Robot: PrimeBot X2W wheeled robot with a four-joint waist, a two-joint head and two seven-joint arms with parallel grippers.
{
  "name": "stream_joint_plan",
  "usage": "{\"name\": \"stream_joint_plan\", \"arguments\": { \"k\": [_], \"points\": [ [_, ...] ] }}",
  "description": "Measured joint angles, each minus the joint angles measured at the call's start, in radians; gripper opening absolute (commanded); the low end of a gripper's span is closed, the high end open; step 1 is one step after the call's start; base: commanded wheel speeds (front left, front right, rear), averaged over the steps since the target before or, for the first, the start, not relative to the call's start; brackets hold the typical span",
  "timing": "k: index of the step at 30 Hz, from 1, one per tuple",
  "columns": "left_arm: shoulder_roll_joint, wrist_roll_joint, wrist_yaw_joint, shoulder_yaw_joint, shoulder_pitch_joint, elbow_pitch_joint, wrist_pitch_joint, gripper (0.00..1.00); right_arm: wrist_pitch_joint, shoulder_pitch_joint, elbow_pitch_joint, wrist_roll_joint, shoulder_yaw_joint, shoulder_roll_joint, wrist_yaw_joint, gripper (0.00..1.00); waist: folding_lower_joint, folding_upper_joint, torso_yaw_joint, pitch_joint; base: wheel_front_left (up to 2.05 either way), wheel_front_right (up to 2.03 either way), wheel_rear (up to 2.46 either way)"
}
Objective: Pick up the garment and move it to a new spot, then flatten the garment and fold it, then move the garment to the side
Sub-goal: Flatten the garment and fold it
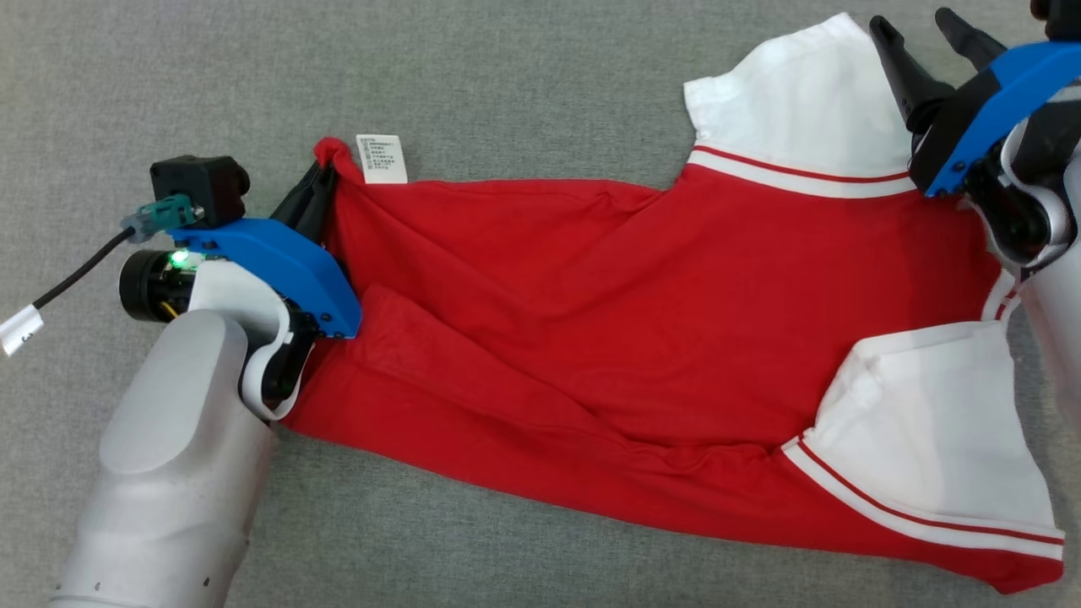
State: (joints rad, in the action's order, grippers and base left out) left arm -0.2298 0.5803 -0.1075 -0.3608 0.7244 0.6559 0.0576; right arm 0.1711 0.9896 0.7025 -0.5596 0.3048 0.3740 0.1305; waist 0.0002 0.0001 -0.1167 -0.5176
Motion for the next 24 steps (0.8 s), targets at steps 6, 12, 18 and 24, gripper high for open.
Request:
{"name": "stream_joint_plan", "arguments": {
  "k": [6,12,18,24],
  "points": [
    [0.036,-0.001,-0.014,-0.036,0.063,0.043,-0.035,0.00,0.154,0.136,0.153,-0.016,0.102,0.014,0.000,1.00,-0.0001,0.0000,-0.055,-0.047,0.00,0.00,0.00],
    [0.041,0.010,-0.021,-0.059,0.082,0.079,-0.052,0.00,0.184,0.186,0.187,-0.043,0.158,0.031,0.000,0.00,-0.0002,0.0000,-0.063,-0.047,0.00,0.00,0.00],
    [0.020,0.016,-0.022,-0.071,0.079,0.102,-0.087,0.00,0.002,0.174,0.144,-0.062,0.182,0.060,0.000,0.00,-0.0001,0.0000,-0.050,-0.018,0.00,0.00,0.00],
    [-0.029,0.015,-0.016,-0.062,0.046,0.077,-0.123,0.00,-0.197,0.069,0.084,-0.098,0.162,0.077,0.000,0.00,-0.0002,0.0001,-0.020,0.042,0.00,0.00,0.00]
  ]
}}
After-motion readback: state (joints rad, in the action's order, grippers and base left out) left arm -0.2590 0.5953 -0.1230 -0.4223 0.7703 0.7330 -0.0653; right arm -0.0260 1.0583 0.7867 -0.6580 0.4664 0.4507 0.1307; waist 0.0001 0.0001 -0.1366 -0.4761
